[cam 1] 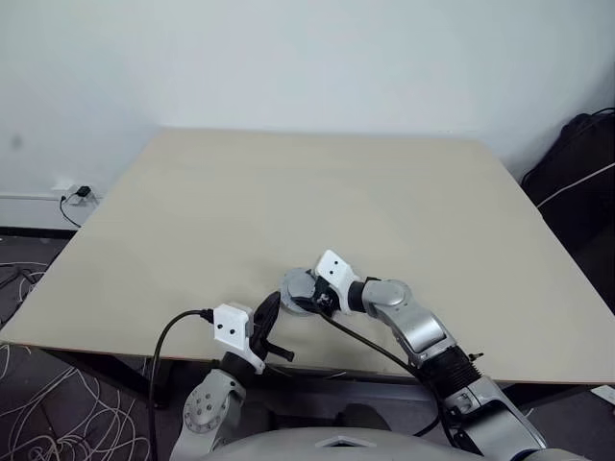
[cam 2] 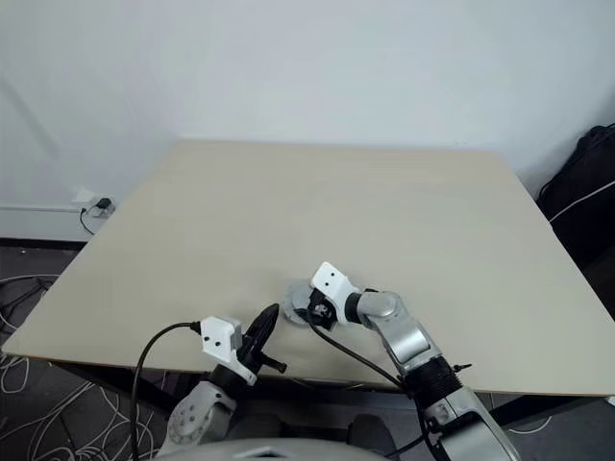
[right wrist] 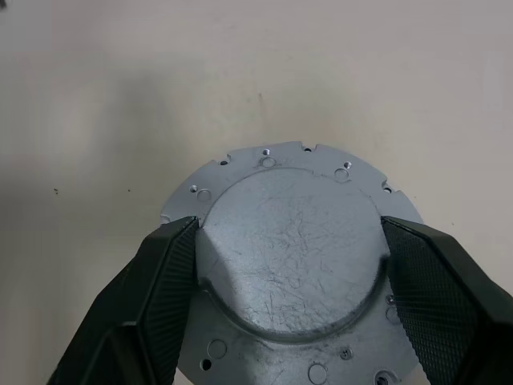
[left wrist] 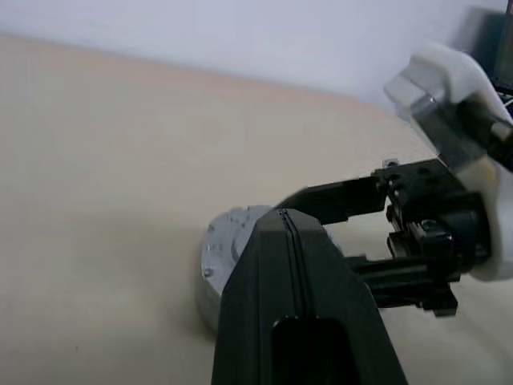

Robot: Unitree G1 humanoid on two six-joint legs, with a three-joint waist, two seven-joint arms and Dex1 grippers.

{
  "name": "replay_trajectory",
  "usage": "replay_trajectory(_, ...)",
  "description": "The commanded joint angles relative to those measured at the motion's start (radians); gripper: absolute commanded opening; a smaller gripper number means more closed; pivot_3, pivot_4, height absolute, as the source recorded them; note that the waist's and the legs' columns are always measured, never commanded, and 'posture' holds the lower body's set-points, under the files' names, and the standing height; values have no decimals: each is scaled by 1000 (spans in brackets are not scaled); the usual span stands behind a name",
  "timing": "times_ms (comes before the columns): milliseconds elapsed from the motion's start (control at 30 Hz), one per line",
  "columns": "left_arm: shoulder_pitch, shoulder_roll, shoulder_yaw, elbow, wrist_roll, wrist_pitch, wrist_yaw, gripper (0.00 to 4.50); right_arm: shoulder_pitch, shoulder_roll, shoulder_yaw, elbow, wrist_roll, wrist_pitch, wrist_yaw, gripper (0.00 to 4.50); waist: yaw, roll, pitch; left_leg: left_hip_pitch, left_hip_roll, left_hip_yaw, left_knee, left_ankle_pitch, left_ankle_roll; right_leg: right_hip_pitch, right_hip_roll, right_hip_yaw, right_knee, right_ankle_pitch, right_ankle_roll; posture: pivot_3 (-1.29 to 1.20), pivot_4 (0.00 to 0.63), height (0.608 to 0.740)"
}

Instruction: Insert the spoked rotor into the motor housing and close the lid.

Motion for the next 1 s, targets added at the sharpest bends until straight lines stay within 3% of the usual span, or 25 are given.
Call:
replay_trajectory(33, -17, 17, 29, -34, -32, 6, -14, 0, 1, -27, 8, 41, -44, 37, -13, 3244, 0, 0, 0, 0, 0, 0, 0, 0, 0, 0, 0, 0, 0, 0, 0, 0, 0, 740)
replay_trajectory(333, -96, -6, 146, -45, -39, 178, 120, 0, 8, -24, 18, 34, -41, 63, -11, 3244, 2, -1, -1, 0, 0, 0, 1, 0, 0, 1, 0, 0, 0, 0, 0, 0, 0, 740)
replay_trajectory(467, -124, 14, 172, -55, -105, 377, 119, 0, 8, -17, 18, 33, -39, 68, -15, 3244, 2, -2, -1, 1, 0, 0, 1, 0, 0, 1, 1, 0, -1, 0, 0, 0, 0, 740)
replay_trajectory(667, -259, 82, 245, 19, -228, 603, 33, 0, 12, -10, 17, 27, -34, 71, -23, 3244, 2, -2, -1, 2, 0, -1, 1, 0, -1, 1, 1, -1, 2, 0, 1, 0, 0, 740)
replay_trajectory(1000, -416, 145, 307, 87, -338, 729, -109, 0, 18, -3, 16, 20, -34, 73, -30, 3244, -3, -3, -2, 2, 0, -2, 0, 2, -4, 1, 2, 0, 1, 1, 0, 0, 0, 740)
